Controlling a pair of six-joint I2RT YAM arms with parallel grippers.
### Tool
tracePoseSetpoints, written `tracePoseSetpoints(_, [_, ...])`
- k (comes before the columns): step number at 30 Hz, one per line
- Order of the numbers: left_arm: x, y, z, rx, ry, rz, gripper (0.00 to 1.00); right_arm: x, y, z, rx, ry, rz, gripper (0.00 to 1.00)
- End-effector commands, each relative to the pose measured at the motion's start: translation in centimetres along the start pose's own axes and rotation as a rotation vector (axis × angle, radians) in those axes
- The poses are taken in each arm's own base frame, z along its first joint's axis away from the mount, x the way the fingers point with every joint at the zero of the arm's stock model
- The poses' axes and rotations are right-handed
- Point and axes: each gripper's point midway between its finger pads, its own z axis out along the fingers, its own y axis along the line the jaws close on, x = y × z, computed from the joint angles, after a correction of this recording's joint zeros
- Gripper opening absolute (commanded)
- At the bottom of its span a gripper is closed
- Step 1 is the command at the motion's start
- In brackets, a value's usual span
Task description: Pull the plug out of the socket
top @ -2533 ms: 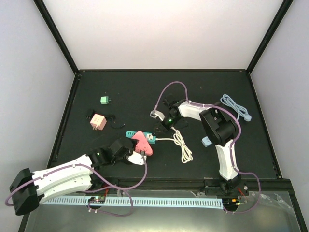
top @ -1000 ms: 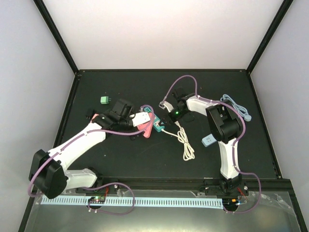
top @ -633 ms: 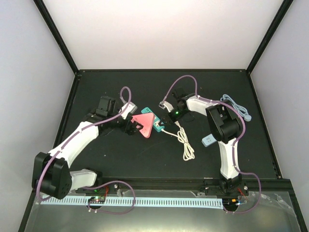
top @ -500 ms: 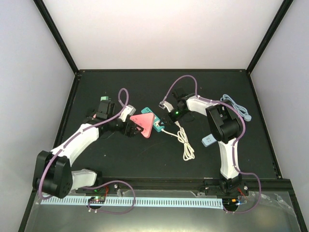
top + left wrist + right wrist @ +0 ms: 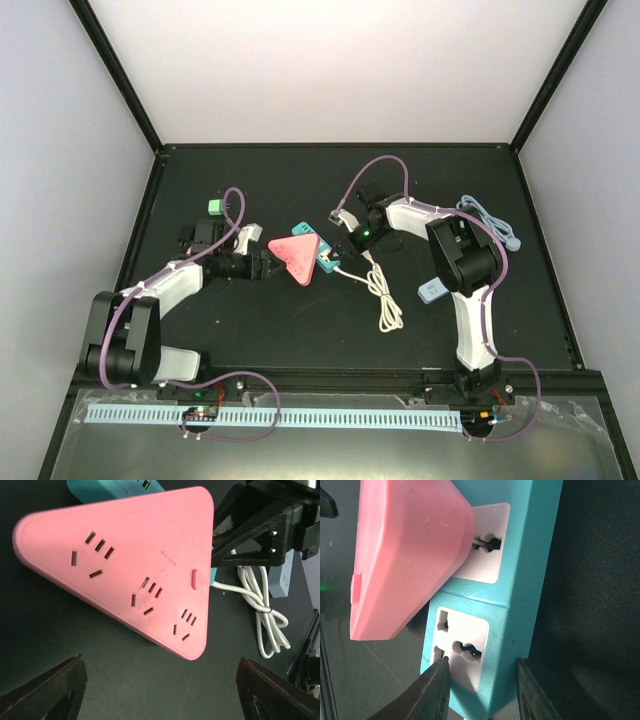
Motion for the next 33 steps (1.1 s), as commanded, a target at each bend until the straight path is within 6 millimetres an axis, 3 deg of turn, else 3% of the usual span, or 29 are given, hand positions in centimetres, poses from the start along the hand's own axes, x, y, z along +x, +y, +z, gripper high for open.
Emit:
tracePoseSetpoints(1, [-1.4, -0.2, 0.5, 0.059, -0.054, -0.025, 0.86, 1.9, -2.5, 2.0, 0.066, 0.06, 0.018, 0.39])
tracePoseSetpoints(7, [-1.8, 1.3, 1.6, 0.096, -0.056, -0.092, 0.92, 1.9, -2.4, 1.9, 0.065, 0.061, 0.016, 0.39])
tracePoseSetpoints(16, [-1.8, 3.1, 3.1, 0.113, -0.06, -0.152, 0.92, 2.0, -2.4, 1.9, 0.065, 0.063, 0.016, 0.39])
tracePoseSetpoints(27, [-1.7, 3.9, 4.7, 0.187, -0.057, -0.238, 0.86, 2.2, -2.5, 2.1, 0.06, 0.067, 0.018, 0.39])
tracePoseSetpoints(33, [-1.8, 4.0, 5.1, 0.209, -0.063, -0.242, 0.78, 2.2, -2.5, 2.2, 0.055, 0.067, 0.019, 0.39])
